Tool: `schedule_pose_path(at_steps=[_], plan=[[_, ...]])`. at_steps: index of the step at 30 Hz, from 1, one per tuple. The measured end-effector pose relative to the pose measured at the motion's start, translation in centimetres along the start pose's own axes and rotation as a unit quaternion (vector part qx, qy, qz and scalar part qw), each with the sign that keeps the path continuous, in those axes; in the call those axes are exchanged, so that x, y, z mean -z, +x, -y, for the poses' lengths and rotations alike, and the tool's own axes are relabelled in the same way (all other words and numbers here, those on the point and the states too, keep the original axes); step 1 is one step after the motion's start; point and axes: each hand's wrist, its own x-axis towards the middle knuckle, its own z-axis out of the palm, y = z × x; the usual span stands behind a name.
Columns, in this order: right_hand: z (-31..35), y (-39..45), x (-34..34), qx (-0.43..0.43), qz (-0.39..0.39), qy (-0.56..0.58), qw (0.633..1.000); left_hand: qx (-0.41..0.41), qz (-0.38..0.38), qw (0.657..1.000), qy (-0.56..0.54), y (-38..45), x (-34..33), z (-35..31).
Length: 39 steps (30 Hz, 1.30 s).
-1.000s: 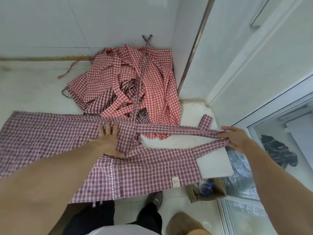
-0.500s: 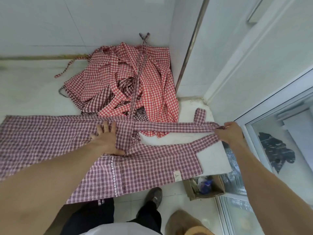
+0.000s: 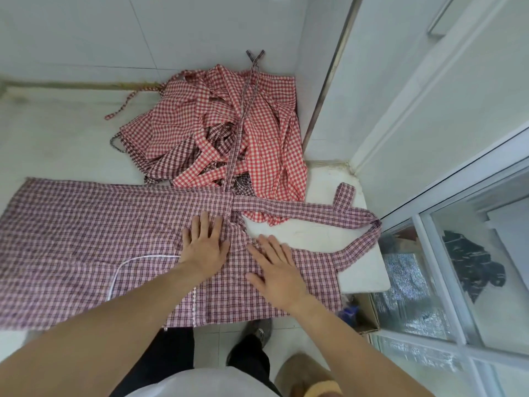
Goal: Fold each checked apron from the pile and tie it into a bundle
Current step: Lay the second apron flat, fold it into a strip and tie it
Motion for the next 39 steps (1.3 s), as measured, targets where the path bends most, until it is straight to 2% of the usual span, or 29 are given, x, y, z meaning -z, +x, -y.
schedule_pose_path(at_steps=[4, 7, 8, 11, 13, 14, 16, 17, 19, 22, 25, 28, 30, 32, 34, 37, 39], plan=[[-2.3, -1.5, 0.9, -0.069, 0.042, -0.071, 0.994, 0.025, 0.060, 0.998, 0.009, 1.7, 1.5, 0.4], [-3.0, -1.9, 1.7, -0.087, 0.077, -0.080, 0.990, 0.031, 0.057, 0.997, -0.030, 2.6, 2.1, 0.1], [-2.9, -2.0, 2.0, -0.098, 0.088, -0.075, 0.989, 0.026, 0.036, 0.998, -0.045, 2.7, 2.1, -0.1], [-1.9, -1.9, 3.0, -0.132, 0.096, -0.064, 0.985, -0.020, -0.096, 0.992, -0.076, 0.7, 2.0, 0.5], [-0.3, -1.8, 3.3, -0.140, 0.035, -0.051, 0.988, -0.070, -0.172, 0.979, -0.079, -1.1, 1.4, 1.9], [0.8, -1.7, 3.2, -0.126, -0.014, -0.036, 0.991, -0.089, -0.200, 0.972, -0.084, -2.1, 1.1, 2.8], [3.4, -1.5, 2.6, -0.041, -0.092, 0.011, 0.995, -0.116, -0.244, 0.957, -0.106, -4.1, 0.7, 4.9], [4.5, -1.3, 2.1, 0.003, -0.101, 0.040, 0.994, -0.126, -0.263, 0.949, -0.117, -5.1, 0.4, 5.6], [7.4, -0.7, 1.2, 0.042, -0.052, 0.092, 0.994, -0.134, -0.273, 0.944, -0.130, -7.3, -0.2, 7.5], [11.4, 0.8, 0.1, 0.042, 0.003, 0.096, 0.994, -0.070, -0.203, 0.969, -0.121, -9.1, -0.6, 11.0], [14.0, 2.1, -1.3, 0.035, 0.074, 0.029, 0.996, 0.020, -0.118, 0.988, -0.099, -9.8, -0.2, 14.5], [15.4, 2.8, -2.6, -0.007, 0.165, -0.104, 0.981, -0.007, -0.043, 0.998, -0.049, -10.7, 0.5, 16.2], [16.5, 2.9, -3.4, -0.035, 0.189, -0.179, 0.965, -0.033, 0.022, 0.999, -0.016, -11.3, 0.8, 16.7], [18.0, 2.9, -3.9, -0.071, 0.183, -0.233, 0.952, -0.046, 0.087, 0.995, 0.015, -11.8, 1.2, 17.3], [18.9, 2.5, -4.3, -0.072, 0.129, -0.233, 0.961, -0.069, 0.122, 0.989, 0.052, -11.8, 1.4, 17.7], [19.9, 1.5, -4.7, 0.018, 0.059, -0.212, 0.975, -0.087, 0.127, 0.983, 0.103, -12.2, 1.3, 18.7], [19.6, 0.9, -5.1, 0.032, 0.041, -0.219, 0.974, -0.097, 0.108, 0.980, 0.132, -12.6, 0.9, 18.9]])
